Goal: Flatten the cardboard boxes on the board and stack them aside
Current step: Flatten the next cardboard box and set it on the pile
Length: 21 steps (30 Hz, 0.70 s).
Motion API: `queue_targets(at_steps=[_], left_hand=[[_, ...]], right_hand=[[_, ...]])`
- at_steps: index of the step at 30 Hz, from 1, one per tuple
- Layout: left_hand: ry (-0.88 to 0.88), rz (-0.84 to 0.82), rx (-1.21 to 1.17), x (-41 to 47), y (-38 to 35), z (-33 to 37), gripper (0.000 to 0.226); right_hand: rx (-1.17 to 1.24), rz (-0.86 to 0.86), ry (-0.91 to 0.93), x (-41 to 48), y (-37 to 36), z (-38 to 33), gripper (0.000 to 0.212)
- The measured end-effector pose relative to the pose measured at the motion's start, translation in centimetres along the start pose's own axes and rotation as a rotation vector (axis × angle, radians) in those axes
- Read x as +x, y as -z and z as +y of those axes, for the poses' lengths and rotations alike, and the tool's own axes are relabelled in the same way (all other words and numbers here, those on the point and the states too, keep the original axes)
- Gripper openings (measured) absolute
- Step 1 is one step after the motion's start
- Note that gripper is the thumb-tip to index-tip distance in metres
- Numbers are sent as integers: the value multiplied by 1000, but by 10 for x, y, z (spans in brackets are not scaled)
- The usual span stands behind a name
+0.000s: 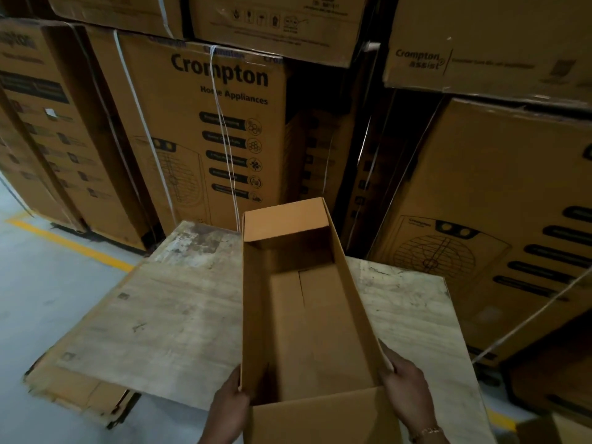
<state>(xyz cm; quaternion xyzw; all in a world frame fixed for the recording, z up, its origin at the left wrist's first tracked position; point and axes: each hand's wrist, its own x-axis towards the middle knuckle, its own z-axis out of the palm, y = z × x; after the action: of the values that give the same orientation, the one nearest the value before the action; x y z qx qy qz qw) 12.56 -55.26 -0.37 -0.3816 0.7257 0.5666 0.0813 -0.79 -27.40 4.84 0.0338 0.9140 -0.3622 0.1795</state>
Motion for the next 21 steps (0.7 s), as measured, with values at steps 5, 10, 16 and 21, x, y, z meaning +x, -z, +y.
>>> queue_targets(at_steps=[5,10,16,21], left_hand=[[-61,-42,247,18,26,-10,74],[-127,-25,499,57,51,19,92],[-220,78,561,129,47,98,87],[-310,217,614,140,32,109,89]], right_hand=[[109,-28,-44,-9,-22,10,63],[39,-63,-40,-14,-46,17,68],[-307,-140,13,5,-45,-5,81],[-371,74,317,50,-47,-58,80]])
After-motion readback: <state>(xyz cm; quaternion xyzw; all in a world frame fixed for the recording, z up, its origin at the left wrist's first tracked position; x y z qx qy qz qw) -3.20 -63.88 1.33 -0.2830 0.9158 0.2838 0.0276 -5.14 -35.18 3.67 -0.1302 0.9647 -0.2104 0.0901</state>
